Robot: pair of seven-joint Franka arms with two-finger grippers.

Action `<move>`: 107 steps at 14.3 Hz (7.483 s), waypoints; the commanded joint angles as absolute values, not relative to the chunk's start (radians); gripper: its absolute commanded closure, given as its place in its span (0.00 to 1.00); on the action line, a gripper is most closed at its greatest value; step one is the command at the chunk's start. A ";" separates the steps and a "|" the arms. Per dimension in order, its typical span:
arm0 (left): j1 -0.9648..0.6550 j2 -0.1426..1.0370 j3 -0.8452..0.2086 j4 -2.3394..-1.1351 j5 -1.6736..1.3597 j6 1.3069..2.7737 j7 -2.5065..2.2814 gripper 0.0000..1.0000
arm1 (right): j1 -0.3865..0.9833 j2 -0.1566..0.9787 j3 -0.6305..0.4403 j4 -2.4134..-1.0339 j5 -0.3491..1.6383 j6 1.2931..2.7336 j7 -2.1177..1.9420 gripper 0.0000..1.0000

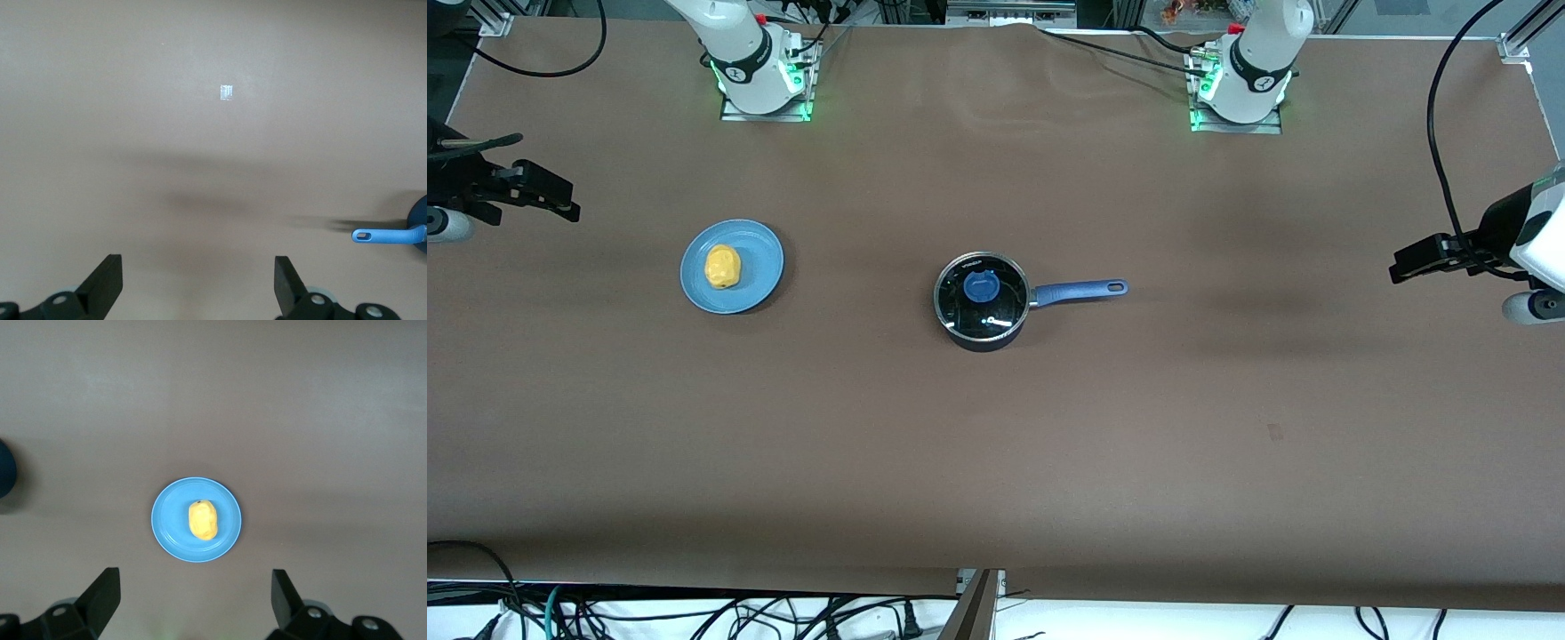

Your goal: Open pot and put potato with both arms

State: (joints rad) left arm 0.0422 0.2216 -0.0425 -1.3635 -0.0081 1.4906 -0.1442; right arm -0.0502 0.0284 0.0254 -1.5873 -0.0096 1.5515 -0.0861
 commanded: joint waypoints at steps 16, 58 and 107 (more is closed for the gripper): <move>-0.118 0.245 -0.052 -1.407 -0.089 1.496 -0.234 0.00 | -0.063 0.012 0.037 -1.601 0.000 1.548 -0.075 0.00; -0.698 0.591 -0.048 -1.391 0.038 2.071 -1.047 0.48 | -0.061 0.005 0.043 -1.598 -0.005 1.496 -0.077 0.00; 0.003 0.176 0.020 -1.425 -0.014 1.417 -0.018 0.00 | 0.426 0.716 0.291 -1.424 0.084 2.115 0.868 0.75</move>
State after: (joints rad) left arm 0.0036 0.1830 0.0218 -1.4318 -0.0339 1.4286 -0.0131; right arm 0.3913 0.6585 0.2984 -1.4768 0.0905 2.0932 0.8556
